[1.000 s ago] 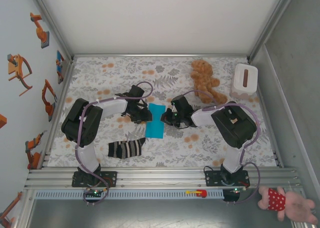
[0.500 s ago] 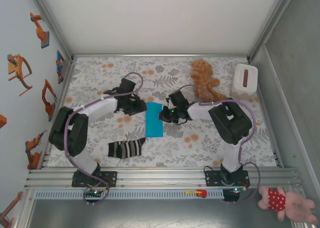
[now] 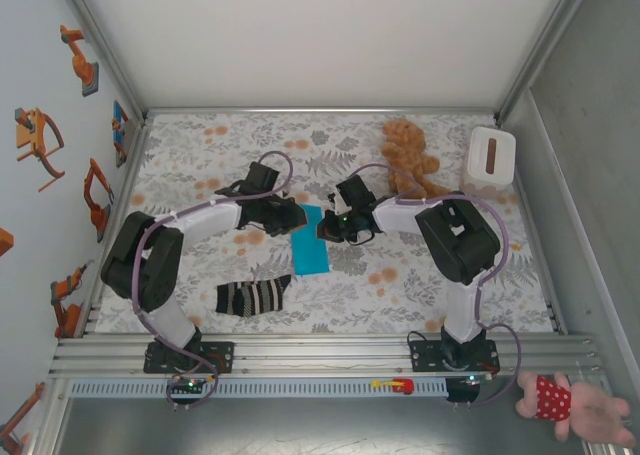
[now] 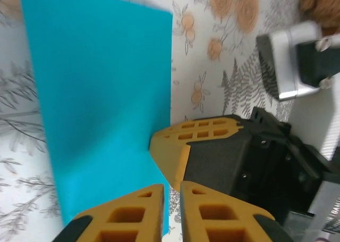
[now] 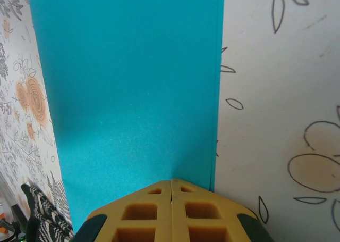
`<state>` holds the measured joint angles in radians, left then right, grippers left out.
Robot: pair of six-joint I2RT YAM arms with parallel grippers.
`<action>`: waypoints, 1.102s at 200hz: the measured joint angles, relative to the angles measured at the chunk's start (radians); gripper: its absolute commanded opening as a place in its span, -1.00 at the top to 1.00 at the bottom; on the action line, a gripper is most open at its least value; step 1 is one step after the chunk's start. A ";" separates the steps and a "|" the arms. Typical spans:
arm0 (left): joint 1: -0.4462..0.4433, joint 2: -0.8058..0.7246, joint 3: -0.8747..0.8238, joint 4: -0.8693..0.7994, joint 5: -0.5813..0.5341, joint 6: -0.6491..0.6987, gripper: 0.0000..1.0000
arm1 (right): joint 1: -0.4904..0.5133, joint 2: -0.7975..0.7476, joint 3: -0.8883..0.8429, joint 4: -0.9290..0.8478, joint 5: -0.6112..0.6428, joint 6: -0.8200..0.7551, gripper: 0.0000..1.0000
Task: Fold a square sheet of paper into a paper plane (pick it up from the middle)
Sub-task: First fold the square sheet of paper in half at the center of the table.
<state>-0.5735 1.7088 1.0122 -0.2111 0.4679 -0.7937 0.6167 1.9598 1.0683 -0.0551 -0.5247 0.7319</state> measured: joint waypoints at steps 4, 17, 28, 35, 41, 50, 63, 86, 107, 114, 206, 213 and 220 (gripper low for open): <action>-0.005 0.006 0.000 0.002 0.002 -0.003 0.75 | 0.000 0.000 0.000 0.000 0.000 0.000 1.00; -0.019 0.027 0.000 0.002 0.003 -0.013 0.79 | 0.000 0.001 0.000 0.002 -0.003 0.001 1.00; -0.029 0.045 0.002 0.002 0.002 -0.022 0.82 | -0.002 0.002 0.000 0.003 -0.006 0.003 1.00; -0.034 0.058 0.004 0.002 0.001 -0.026 0.83 | -0.003 0.003 0.000 0.003 -0.008 0.003 1.00; -0.036 0.070 0.007 0.001 0.000 -0.029 0.84 | -0.003 0.003 0.000 0.003 -0.010 0.004 1.00; -0.039 0.085 0.011 0.000 -0.001 -0.033 0.85 | -0.003 0.003 0.000 0.003 -0.010 0.004 1.00; -0.042 0.106 0.021 -0.004 -0.001 -0.037 0.85 | -0.004 0.003 0.000 0.003 -0.010 0.004 1.00; -0.045 0.136 0.043 -0.006 -0.001 -0.039 0.85 | -0.004 0.003 0.000 0.003 -0.010 0.004 1.00; -0.051 0.151 0.060 -0.011 -0.001 -0.040 0.85 | -0.004 0.004 0.000 0.003 -0.010 0.004 1.00; -0.053 0.154 0.066 -0.016 -0.002 -0.040 0.85 | -0.004 0.004 0.000 0.003 -0.010 0.004 1.00; -0.026 0.183 0.092 -0.144 -0.055 0.088 0.85 | -0.005 0.008 0.000 -0.004 -0.010 0.004 1.00; -0.018 0.183 0.092 -0.150 -0.052 0.105 0.84 | -0.005 0.008 -0.002 -0.004 -0.010 0.005 1.00; -0.008 0.183 0.092 -0.158 -0.048 0.122 0.85 | -0.005 0.010 -0.003 -0.004 -0.009 0.008 1.00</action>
<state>-0.5819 1.8919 1.1046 -0.3687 0.4194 -0.6720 0.6121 1.9694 1.0649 -0.0593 -0.5339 0.7395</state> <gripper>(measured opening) 0.078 0.049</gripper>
